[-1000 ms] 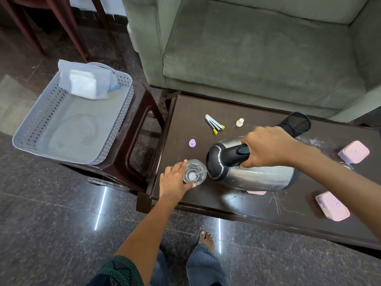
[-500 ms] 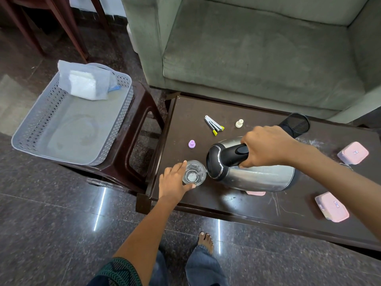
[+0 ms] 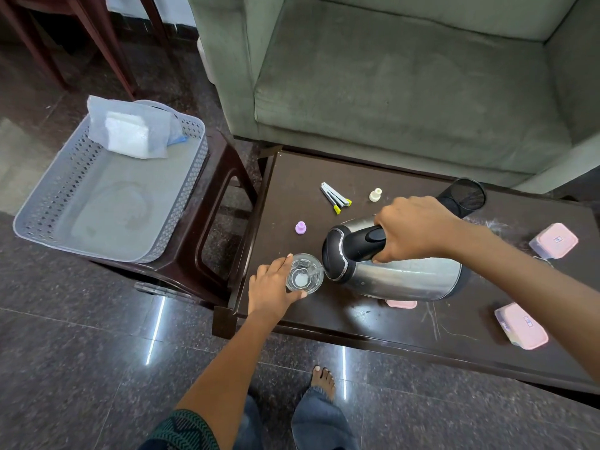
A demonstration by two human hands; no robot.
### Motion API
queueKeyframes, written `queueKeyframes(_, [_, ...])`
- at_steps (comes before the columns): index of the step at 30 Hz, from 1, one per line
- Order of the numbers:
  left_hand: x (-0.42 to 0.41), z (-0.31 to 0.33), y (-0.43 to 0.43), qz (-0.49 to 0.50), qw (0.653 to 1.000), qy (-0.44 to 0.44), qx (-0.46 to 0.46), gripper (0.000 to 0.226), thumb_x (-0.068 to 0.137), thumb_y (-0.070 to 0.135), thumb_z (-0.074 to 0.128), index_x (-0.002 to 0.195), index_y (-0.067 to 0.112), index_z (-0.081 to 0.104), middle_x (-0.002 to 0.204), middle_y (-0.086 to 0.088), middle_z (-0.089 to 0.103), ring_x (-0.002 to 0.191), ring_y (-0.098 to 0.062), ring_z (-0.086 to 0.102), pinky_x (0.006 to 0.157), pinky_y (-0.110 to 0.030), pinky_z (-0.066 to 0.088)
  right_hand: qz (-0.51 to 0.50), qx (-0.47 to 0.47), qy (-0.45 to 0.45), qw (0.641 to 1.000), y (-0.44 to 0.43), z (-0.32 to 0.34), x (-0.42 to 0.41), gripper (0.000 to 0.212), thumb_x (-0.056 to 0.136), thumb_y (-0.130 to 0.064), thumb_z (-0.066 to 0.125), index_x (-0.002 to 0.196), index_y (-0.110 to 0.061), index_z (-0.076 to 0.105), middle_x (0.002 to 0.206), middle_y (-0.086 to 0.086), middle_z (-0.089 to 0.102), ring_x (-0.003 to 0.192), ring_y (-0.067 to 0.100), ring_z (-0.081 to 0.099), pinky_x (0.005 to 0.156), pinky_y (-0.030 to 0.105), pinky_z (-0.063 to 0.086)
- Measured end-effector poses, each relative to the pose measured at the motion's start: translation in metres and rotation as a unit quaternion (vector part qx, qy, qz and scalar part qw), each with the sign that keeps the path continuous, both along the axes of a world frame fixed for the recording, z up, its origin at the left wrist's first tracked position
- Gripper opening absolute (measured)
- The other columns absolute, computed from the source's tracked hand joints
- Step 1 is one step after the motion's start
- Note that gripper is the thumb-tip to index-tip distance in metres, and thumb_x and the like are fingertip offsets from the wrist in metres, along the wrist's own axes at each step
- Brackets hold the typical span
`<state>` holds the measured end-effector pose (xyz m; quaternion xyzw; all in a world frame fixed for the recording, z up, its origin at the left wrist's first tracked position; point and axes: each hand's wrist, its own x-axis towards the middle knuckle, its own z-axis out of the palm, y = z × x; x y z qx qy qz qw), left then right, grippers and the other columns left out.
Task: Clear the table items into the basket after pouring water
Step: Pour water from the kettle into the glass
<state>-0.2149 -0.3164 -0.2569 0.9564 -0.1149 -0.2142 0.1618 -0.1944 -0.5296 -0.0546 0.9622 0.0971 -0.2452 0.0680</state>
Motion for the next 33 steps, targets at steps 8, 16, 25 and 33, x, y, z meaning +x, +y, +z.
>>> queueKeyframes(8, [-0.0002,0.0005,0.0005,-0.001,1.000,-0.004,-0.002,0.082,0.078,0.052,0.063,0.146,0.026,0.025,0.145,0.008,0.039,0.125,-0.021,0.040,0.100,-0.038,0.037,0.001,-0.002,0.006,1.000,0.0007,0.0001,0.0010,0.043,0.071,-0.047,0.065,0.088,-0.008,0.059,0.073,0.007,0.045,0.069,0.029,0.043,0.059,0.029,0.033])
queueKeyframes(16, [-0.0007,0.0010,0.0012,-0.003,1.000,-0.005,-0.003,0.082,0.078,0.052,0.063,0.146,0.026,0.024,0.145,0.009,0.039,0.125,-0.021,0.040,0.099,-0.038,0.037,0.007,0.012,0.009,1.000,0.0013,-0.0002,-0.0003,0.038,0.071,-0.047,0.066,0.076,-0.013,0.048,0.059,-0.001,0.033,0.068,0.029,0.043,0.059,0.029,0.034])
queueKeyframes(25, [-0.0011,0.0010,0.0001,0.000,1.000,-0.005,0.000,0.082,0.078,0.052,0.063,0.146,0.026,0.024,0.145,0.010,0.039,0.125,-0.020,0.040,0.098,-0.036,0.037,0.004,0.016,0.005,1.000,0.0009,-0.0005,0.0008,0.041,0.070,-0.047,0.066,0.083,-0.009,0.057,0.059,-0.002,0.034,0.068,0.029,0.043,0.059,0.029,0.034])
queueKeyframes(33, [-0.0013,0.0013,0.0002,0.000,1.000,-0.010,0.005,0.082,0.078,0.053,0.063,0.146,0.026,0.025,0.146,0.009,0.039,0.125,-0.021,0.040,0.098,-0.036,0.037,0.004,0.018,0.008,1.000,-0.0029,-0.0024,-0.0004,0.040,0.071,-0.046,0.066,0.081,-0.008,0.057,0.059,-0.002,0.035,0.068,0.029,0.044,0.058,0.028,0.034])
